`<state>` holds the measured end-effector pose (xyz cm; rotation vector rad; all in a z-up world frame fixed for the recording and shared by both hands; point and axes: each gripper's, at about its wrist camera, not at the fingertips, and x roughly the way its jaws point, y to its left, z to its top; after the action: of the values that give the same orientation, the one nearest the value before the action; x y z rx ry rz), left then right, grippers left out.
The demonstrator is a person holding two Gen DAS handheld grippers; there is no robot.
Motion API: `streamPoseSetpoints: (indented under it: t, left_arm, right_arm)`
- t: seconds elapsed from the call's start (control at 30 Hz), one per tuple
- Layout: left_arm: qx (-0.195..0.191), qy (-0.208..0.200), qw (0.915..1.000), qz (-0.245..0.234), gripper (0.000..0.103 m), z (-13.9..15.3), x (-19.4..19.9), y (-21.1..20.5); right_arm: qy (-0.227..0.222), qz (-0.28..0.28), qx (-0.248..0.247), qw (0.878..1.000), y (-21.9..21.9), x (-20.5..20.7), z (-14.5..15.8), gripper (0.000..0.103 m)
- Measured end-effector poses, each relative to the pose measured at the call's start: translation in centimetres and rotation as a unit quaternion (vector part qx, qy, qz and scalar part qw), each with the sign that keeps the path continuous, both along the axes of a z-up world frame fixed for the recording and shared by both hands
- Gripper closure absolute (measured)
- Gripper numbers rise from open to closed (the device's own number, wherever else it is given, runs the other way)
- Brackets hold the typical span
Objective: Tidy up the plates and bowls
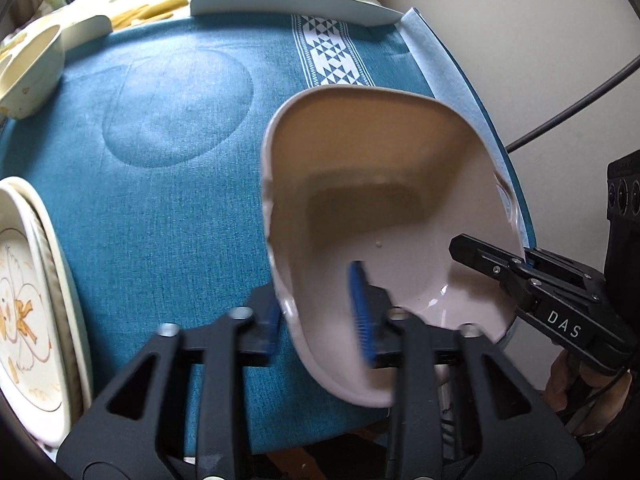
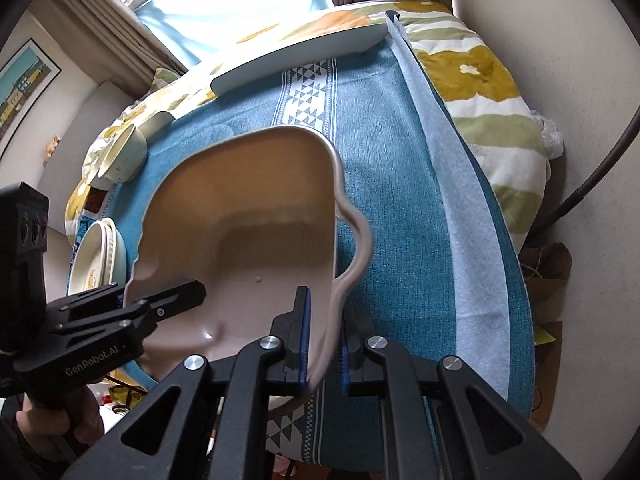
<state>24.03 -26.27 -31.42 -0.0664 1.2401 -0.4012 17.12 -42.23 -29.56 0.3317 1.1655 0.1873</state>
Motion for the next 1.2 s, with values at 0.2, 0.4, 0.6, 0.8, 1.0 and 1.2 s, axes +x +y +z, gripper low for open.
streamPoseSetpoints:
  t: [0.2,0.4,0.6,0.8,1.0,1.2]
  left_arm:
    - [0.005,-0.011,0.9999,0.002,0.029,0.1,-0.3,0.2]
    - [0.02,-0.018,0.9996,0.001,0.029,0.4,-0.8,0.2]
    - [0.02,-0.033,0.9991,0.014,0.029,3.8,-2.9,2.2]
    - [0.023,-0.119,0.9914,0.051,0.028,11.2,-6.2,6.2]
    - [0.025,-0.258,0.9547,0.146,0.0,19.3,-8.5,12.2]
    - [0.032,-0.272,0.9385,0.21,0.0,22.1,-5.9,19.4]
  right_arm:
    - [0.008,-0.026,0.024,0.999,-0.5,0.1,-0.2,0.07]
    - [0.003,-0.041,0.014,0.999,-1.1,-0.2,0.7,0.048]
    - [-0.033,-0.045,-0.006,0.998,-1.3,-1.7,5.0,0.048]
    - [-0.104,-0.01,-0.01,0.995,1.1,-2.4,11.3,0.04]
    - [-0.193,0.045,0.005,0.98,5.2,-1.3,16.8,0.003]
    - [-0.238,0.085,0.016,0.967,10.4,1.7,19.2,0.003]
